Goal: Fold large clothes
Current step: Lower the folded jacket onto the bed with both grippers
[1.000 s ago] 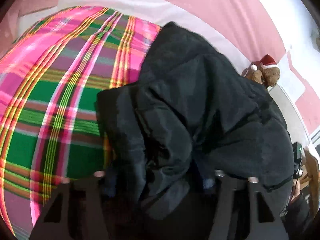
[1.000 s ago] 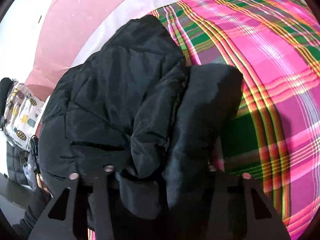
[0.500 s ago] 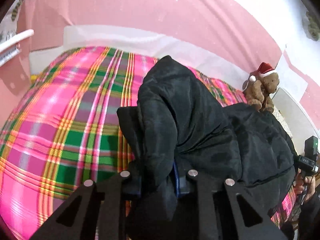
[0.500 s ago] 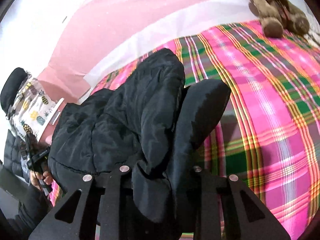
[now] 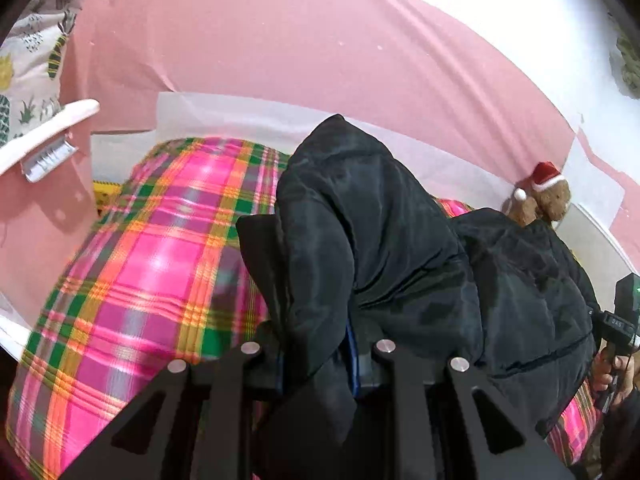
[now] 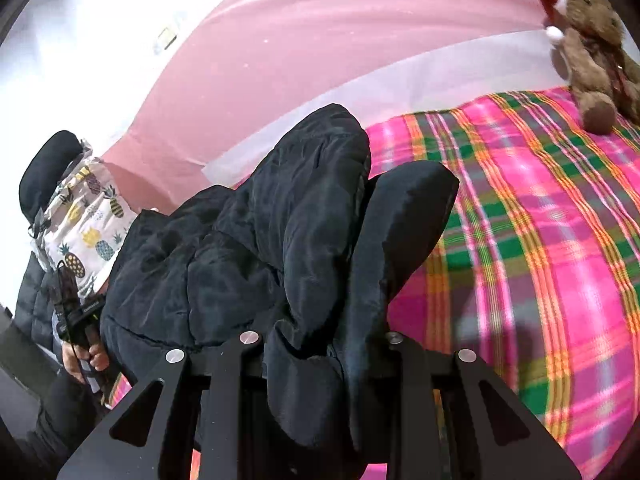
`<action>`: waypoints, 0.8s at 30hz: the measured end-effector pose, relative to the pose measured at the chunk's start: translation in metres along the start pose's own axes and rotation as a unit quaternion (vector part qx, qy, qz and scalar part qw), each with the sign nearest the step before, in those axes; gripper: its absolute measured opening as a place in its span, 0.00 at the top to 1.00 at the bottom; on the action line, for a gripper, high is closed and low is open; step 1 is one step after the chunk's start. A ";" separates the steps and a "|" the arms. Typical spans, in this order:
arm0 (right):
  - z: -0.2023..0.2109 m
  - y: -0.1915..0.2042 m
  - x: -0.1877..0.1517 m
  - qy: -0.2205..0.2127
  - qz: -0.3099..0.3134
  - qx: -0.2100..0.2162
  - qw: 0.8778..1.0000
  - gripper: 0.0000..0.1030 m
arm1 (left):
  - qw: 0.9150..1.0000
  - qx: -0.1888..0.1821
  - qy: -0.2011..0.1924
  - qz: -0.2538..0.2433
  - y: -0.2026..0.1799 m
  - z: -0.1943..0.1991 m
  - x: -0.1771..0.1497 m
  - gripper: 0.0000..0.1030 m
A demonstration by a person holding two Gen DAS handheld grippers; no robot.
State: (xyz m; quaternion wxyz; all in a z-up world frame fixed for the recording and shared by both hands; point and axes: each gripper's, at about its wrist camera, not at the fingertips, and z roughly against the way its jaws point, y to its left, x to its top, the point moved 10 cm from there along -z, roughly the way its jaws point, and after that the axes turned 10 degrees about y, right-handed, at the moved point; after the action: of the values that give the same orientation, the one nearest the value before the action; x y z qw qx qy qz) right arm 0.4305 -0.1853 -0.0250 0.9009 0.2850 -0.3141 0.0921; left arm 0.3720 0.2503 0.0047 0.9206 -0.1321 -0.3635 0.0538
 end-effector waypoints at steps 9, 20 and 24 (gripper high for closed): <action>-0.072 0.031 0.037 -0.002 0.012 0.018 1.000 0.75 | 0.999 0.028 -0.020 0.013 0.064 -0.008 0.043 0.78; -0.178 -0.015 0.004 0.067 -0.046 -0.006 0.997 0.65 | 0.994 0.048 0.043 0.083 0.146 -0.113 -0.010 0.73; -0.179 -0.021 0.000 0.085 -0.053 -0.023 0.995 0.53 | 0.994 0.053 0.040 0.086 0.148 -0.112 -0.012 0.64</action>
State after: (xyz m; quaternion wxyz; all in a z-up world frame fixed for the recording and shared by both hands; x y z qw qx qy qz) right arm 0.5294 -0.1004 -0.1492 0.9343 0.2715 -0.2228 0.0605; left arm 0.4395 0.3676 -0.1231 0.9322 -0.1159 -0.3100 0.1466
